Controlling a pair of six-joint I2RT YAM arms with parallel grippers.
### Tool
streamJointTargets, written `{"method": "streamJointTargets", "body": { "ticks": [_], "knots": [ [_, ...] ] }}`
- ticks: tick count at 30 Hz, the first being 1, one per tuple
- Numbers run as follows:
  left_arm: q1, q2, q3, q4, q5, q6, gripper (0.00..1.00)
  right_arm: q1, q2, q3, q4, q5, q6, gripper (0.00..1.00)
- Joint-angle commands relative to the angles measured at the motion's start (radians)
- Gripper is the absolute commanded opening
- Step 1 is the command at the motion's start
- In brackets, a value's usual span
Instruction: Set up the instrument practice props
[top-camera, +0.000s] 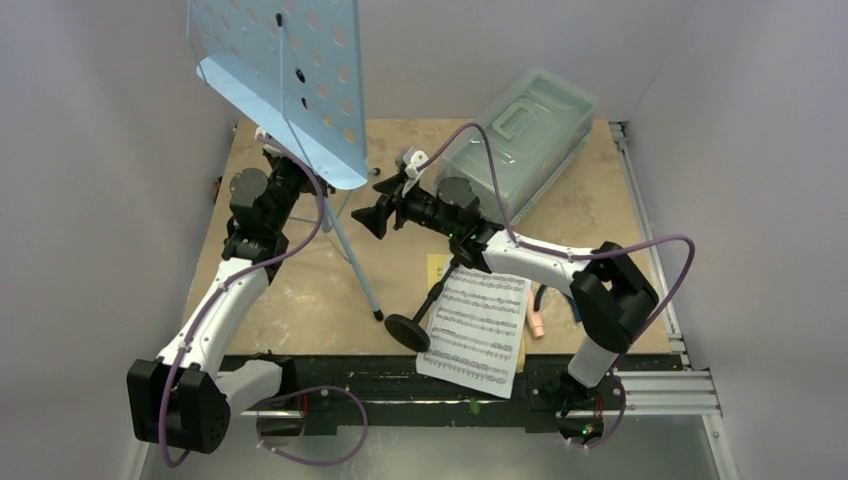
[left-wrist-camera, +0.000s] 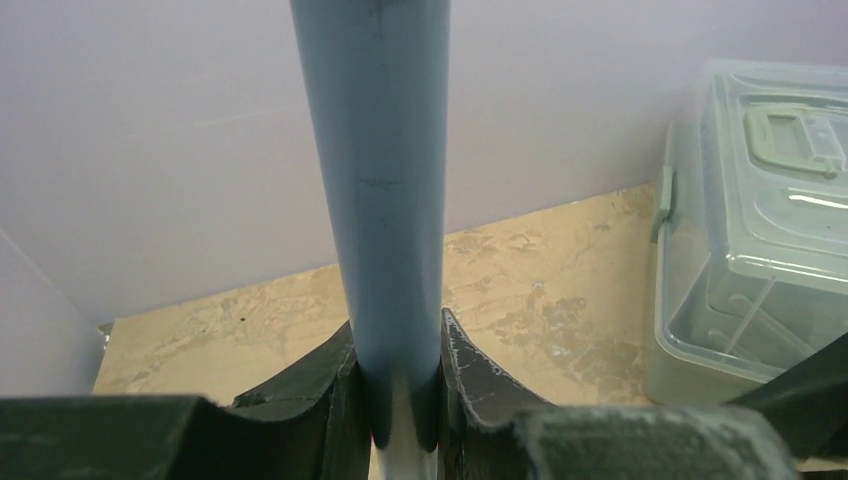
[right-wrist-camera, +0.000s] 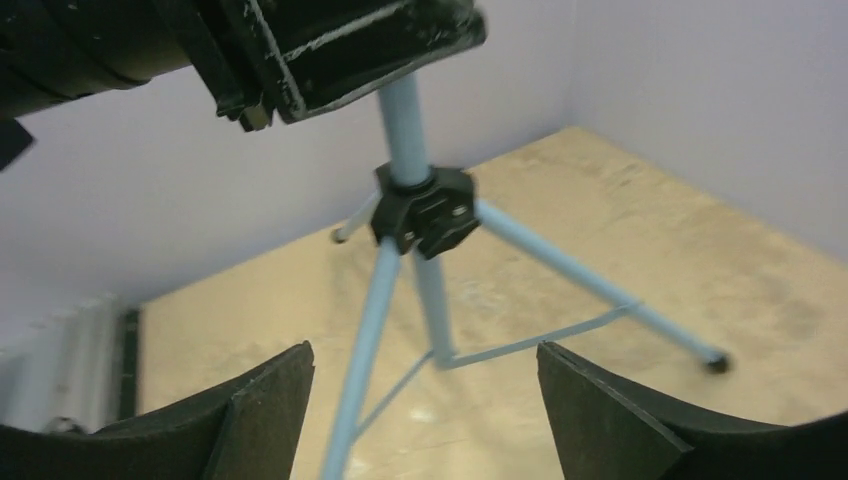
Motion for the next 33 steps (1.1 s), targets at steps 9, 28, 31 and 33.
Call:
{"method": "streamJointTargets", "body": {
  "ticks": [9, 28, 31, 33],
  "knots": [
    [0.016, -0.027, -0.034, 0.220, 0.147, 0.031, 0.00, 0.088, 0.188, -0.005, 0.251, 0.013, 0.515, 0.55],
    [0.039, -0.053, -0.149, 0.477, 0.366, -0.121, 0.00, 0.206, 0.308, 0.120, 0.131, 0.121, 0.639, 0.15],
    [0.041, -0.053, -0.139, 0.477, 0.434, -0.117, 0.00, 0.203, 0.273, 0.121, 0.135, 0.082, 0.538, 0.24],
    [0.041, -0.057, -0.134, 0.455, 0.444, -0.097, 0.00, 0.187, 0.222, 0.122, 0.094, 0.075, 0.398, 0.36]
  ]
}}
